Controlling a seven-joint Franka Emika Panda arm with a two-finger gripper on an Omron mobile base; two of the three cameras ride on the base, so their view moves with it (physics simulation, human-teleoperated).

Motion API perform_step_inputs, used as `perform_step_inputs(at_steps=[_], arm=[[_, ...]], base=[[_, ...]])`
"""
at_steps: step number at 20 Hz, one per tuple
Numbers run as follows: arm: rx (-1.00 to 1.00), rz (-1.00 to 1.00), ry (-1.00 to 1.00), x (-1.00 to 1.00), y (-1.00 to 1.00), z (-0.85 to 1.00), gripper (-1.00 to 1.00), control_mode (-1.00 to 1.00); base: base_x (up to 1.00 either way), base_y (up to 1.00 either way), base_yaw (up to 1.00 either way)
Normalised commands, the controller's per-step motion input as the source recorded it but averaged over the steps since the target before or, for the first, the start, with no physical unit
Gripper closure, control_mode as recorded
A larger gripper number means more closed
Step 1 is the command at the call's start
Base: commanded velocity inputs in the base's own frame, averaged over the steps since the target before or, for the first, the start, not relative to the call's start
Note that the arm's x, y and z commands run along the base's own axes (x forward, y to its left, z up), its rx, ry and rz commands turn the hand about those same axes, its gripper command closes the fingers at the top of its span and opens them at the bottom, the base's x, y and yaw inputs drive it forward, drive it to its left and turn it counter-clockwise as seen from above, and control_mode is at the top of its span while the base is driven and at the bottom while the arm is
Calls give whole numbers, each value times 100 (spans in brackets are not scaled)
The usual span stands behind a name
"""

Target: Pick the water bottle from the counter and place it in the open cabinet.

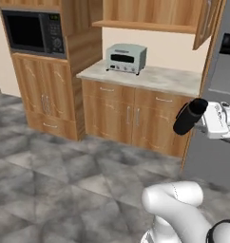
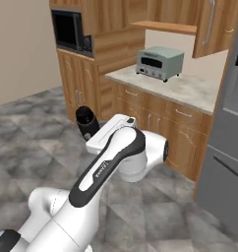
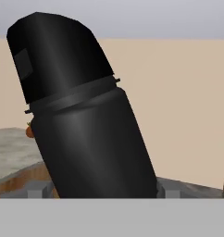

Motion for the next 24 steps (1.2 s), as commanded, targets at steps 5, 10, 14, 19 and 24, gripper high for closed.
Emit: perform_step_inputs(at_steps=[5, 10, 14, 19, 24], arm=[[0, 0, 0, 0, 0, 0, 100, 100], [0, 0, 0, 0, 0, 0, 100, 100], [0, 0, 0, 0, 0, 0, 100, 100], [0, 0, 0, 0, 0, 0, 100, 100], [0, 0, 0, 0, 0, 0, 100, 100]], base=[[94, 12, 0], [90, 30, -4], [87, 31, -8], [87, 15, -13], [77, 5, -26]])
